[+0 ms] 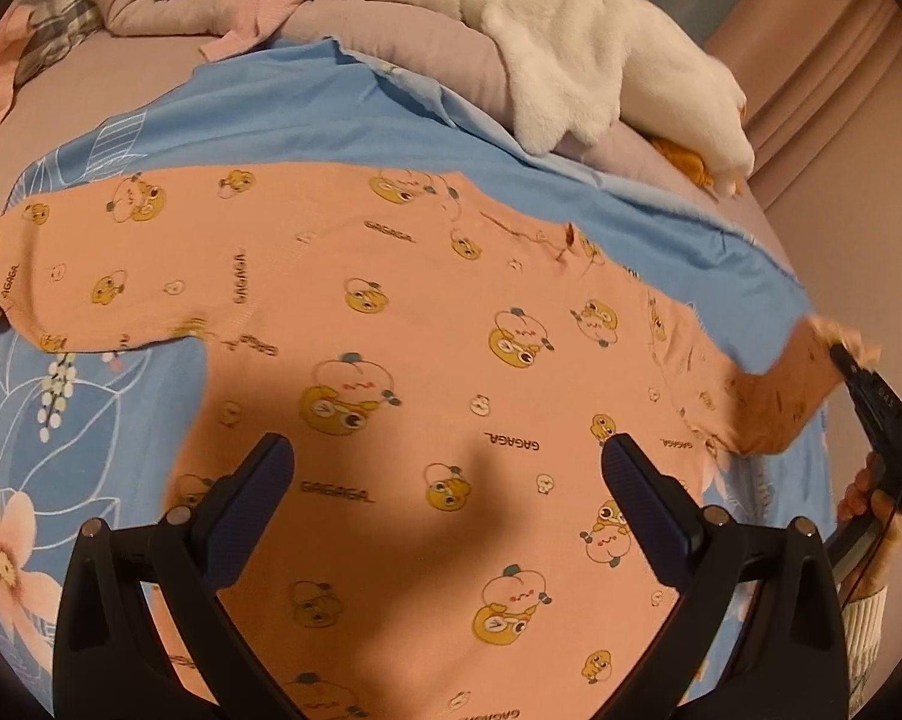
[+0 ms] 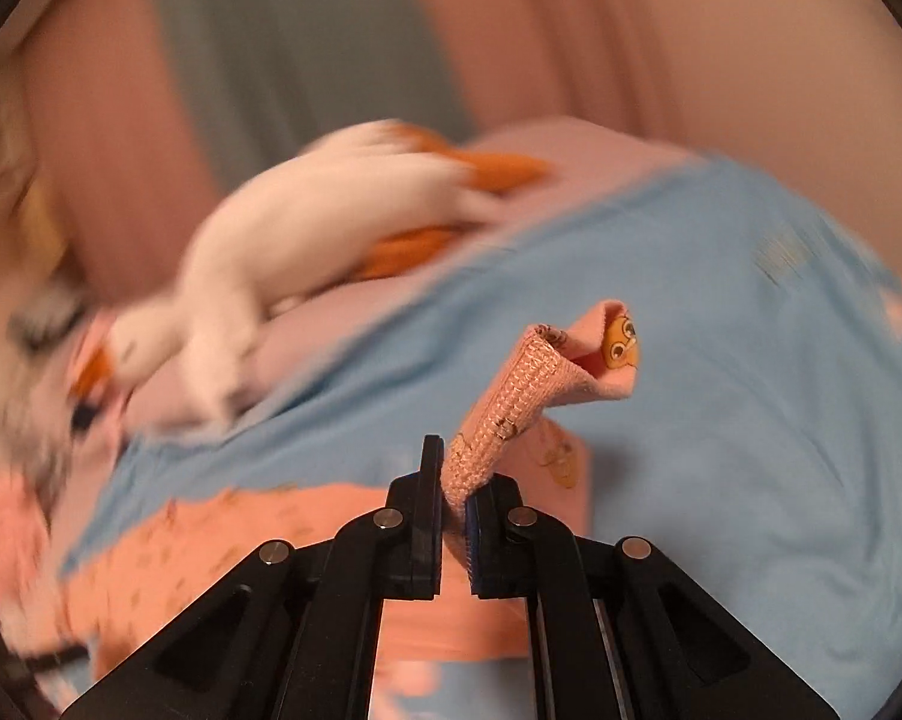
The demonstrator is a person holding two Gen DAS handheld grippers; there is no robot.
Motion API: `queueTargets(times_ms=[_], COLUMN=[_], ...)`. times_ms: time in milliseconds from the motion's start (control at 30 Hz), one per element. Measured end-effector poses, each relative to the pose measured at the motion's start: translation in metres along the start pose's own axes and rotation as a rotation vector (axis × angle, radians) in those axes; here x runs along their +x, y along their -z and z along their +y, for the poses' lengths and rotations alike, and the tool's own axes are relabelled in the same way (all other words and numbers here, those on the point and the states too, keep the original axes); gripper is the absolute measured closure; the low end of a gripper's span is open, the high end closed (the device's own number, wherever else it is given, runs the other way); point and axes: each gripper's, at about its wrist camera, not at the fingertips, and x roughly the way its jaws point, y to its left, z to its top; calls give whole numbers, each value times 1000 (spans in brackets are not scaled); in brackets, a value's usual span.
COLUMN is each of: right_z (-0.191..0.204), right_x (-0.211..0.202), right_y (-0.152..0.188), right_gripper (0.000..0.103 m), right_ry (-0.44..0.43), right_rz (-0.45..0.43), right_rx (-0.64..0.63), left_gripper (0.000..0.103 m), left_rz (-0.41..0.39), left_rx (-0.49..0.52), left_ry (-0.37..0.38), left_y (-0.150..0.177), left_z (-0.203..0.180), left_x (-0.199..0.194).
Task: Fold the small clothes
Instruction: 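Fold the held sleeve across the shirt body with the right gripper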
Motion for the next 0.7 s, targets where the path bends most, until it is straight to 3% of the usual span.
queueTargets(times_ms=[67,133,333,400,533,700], right_z=[47,90,166,190,234,265], right_x=[4,12,35,47,62,72], right_y=[1,8,47,57,82,108], right_gripper=[95,95,95,95,95,95], right_ry=[-3,-45,-203,-210,-196,-199], right_rz=[-1,3,16,43,75,88], right_rx=[-147,-250,-438,-495,-662,-779], left_gripper=[1,1,1,1,1,1], left_rz=[9,46,94,94,117,115], left_rx=[-30,-71,-140,-185,-230,-288], left_ry=[47,142,308,353,396,414], left_y=[-6,-15,-37,-41,-48,-57], left_z=[8,16,20,28,44,71], left_x=[-3,0,12,16,26,35])
